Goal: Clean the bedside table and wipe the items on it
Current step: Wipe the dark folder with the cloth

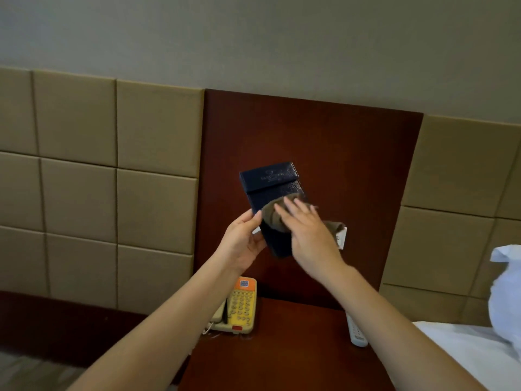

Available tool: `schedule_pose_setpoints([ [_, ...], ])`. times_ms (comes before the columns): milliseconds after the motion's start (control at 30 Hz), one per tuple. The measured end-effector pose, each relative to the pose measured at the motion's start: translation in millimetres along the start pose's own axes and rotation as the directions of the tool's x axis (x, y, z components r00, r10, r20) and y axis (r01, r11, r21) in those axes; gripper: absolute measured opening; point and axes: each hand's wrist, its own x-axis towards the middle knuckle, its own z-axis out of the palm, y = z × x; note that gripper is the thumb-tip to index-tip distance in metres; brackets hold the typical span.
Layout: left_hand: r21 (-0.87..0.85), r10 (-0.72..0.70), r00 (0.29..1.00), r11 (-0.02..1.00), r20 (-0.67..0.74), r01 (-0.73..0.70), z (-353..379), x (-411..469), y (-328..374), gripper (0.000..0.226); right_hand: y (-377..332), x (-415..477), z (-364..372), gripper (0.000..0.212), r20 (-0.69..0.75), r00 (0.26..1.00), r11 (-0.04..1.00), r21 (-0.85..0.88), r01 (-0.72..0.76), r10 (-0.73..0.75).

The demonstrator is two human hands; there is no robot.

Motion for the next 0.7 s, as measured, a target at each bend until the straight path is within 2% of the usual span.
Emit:
schedule_pose_setpoints([
  [100,-0.002,0.024,0.997,1.000,-0.068,-0.024,-7.8,3.3,6.4,0.033,-15.1,-11.9,13.8,0.055,0.015,0.986,0.985,-0.041,0.169,-0.169],
  [200,0.045,0.052,0.998,0.998,-0.025,-0.051,-12.7,1.7,10.9,0.024,-10.9,-9.8,20.9,0.058,0.023,0.972,0.967,-0.095,0.237,-0.236],
  [267,0.060,0.060,0.998,0.996,-0.013,-0.059,-12.9,-1.6,12.3,0.020,-2.4,-2.3,17.5,0.060,-0.025,0.987,0.983,-0.094,0.157,-0.160],
  [367,0.074,0.047,0.999,0.996,0.005,-0.047,-16.2,-8.3,8.0,0.020,16.0,11.1,4.8,0.060,-0.036,0.991,0.991,-0.001,-0.130,0.130],
  [433,0.082,0.052,0.999,0.995,0.013,-0.053,-17.1,-10.0,6.1,0.021,18.3,11.6,3.7,0.056,-0.036,0.979,0.979,0.047,-0.200,0.202],
  [567,-0.017,0.093,0.993,0.995,-0.069,-0.094,-16.3,-2.0,11.9,0.022,-2.9,-9.0,17.2,0.053,-0.077,0.994,0.994,0.078,-0.071,0.077],
  [700,-0.082,0.082,0.983,0.992,-0.162,-0.096,-19.5,4.5,14.9,0.023,-33.5,-26.0,35.0,0.054,-0.064,0.985,0.987,-0.037,0.156,-0.158],
])
